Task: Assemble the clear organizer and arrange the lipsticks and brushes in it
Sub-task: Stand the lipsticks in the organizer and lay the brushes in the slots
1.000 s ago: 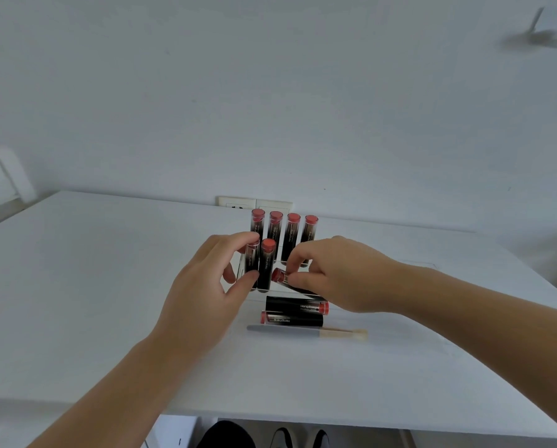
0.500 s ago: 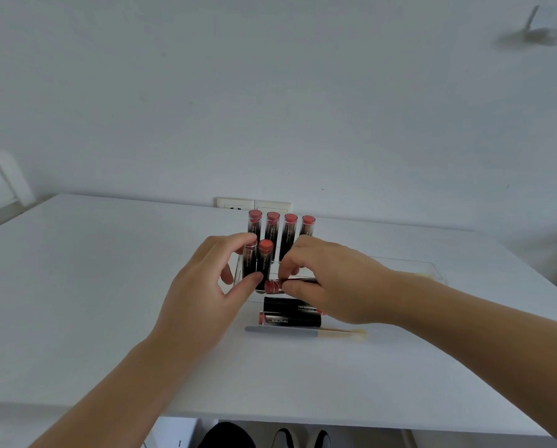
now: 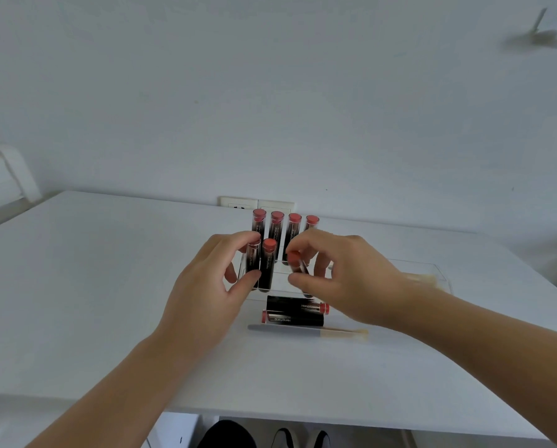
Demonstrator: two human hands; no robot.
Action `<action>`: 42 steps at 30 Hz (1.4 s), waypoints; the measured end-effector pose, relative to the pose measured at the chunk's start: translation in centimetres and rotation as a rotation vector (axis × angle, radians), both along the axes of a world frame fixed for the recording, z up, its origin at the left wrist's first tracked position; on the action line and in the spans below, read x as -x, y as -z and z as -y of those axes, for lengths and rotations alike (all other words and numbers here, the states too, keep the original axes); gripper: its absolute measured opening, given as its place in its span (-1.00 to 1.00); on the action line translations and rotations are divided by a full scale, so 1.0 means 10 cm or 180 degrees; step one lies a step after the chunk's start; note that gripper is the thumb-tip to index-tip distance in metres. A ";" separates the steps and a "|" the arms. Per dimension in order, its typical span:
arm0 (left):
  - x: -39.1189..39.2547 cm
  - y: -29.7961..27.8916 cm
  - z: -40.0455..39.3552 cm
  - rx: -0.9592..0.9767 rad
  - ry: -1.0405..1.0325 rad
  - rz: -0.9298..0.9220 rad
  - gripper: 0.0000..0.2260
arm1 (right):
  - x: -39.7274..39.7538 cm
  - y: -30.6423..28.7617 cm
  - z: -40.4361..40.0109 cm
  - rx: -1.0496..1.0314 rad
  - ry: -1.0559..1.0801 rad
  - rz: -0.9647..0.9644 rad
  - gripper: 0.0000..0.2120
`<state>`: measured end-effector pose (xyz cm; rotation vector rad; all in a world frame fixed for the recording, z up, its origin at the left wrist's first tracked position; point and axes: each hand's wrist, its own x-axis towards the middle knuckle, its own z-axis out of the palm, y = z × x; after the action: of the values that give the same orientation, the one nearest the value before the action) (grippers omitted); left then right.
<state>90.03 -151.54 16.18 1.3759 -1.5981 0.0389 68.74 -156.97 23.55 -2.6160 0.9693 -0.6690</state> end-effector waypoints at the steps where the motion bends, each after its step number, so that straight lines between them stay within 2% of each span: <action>1: 0.00 0.00 0.00 0.0003 -0.0001 0.0000 -0.51 | 0.01 0.02 0.00 0.0098 0.0074 0.0007 -0.77; 4: 0.00 0.01 0.00 0.0024 -0.0013 0.0013 -0.50 | 0.00 0.07 -0.01 0.0273 0.0263 0.0125 -0.66; 11: 0.00 0.01 0.00 0.0043 -0.0005 0.0055 -0.50 | -0.08 0.10 0.01 0.0201 0.0420 0.0466 -0.77; 18: 0.01 0.00 -0.01 0.0063 0.0017 0.0070 -0.49 | -0.10 0.15 -0.03 0.0070 0.0430 0.0344 -0.72; 22: 0.01 0.00 -0.02 0.0065 0.0018 0.0072 -0.50 | -0.07 0.16 -0.06 0.0223 0.0443 0.0294 -0.69; 30: 0.02 -0.01 -0.02 0.0062 0.0005 0.0101 -0.51 | -0.12 0.13 -0.05 0.0295 0.0682 0.0266 -0.81; 42: 0.01 -0.01 -0.03 0.0080 0.0005 0.0123 -0.51 | -0.09 0.09 -0.07 0.0423 0.0850 0.0035 -0.67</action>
<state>89.88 -151.20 16.24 1.3617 -1.6254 0.0848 69.69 -156.25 22.70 -2.6154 1.3286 -0.8358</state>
